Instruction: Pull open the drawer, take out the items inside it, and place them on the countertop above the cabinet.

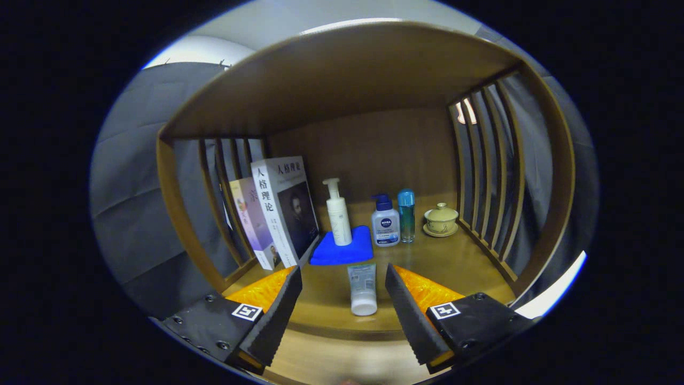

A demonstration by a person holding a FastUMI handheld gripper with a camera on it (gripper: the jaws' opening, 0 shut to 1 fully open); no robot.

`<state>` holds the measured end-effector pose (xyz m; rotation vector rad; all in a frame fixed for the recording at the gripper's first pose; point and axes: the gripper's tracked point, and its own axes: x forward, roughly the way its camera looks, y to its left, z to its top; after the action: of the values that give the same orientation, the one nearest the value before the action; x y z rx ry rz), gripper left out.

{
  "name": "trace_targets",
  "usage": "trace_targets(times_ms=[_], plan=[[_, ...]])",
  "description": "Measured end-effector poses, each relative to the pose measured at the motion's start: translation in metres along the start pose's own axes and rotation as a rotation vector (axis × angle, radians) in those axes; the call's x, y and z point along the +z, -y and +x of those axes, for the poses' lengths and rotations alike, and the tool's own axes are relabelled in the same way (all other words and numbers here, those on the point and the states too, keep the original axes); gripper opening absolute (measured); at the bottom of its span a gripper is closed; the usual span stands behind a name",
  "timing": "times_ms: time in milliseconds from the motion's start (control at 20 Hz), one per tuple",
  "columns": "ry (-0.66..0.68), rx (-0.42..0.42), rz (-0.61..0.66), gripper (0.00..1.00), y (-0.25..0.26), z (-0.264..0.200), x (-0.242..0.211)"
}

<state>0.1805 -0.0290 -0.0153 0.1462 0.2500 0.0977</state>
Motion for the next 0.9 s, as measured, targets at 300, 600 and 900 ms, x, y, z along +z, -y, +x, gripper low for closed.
trace_targets(times_ms=[300, 600, 900], plan=[[0.157, -0.095, -0.085, 0.98, 0.001, -0.061, -0.016], [0.296, -0.132, -0.123, 0.98, -0.012, -0.123, -0.041], [0.316, -0.152, -0.08, 0.98, -0.02, -0.157, -0.075]])
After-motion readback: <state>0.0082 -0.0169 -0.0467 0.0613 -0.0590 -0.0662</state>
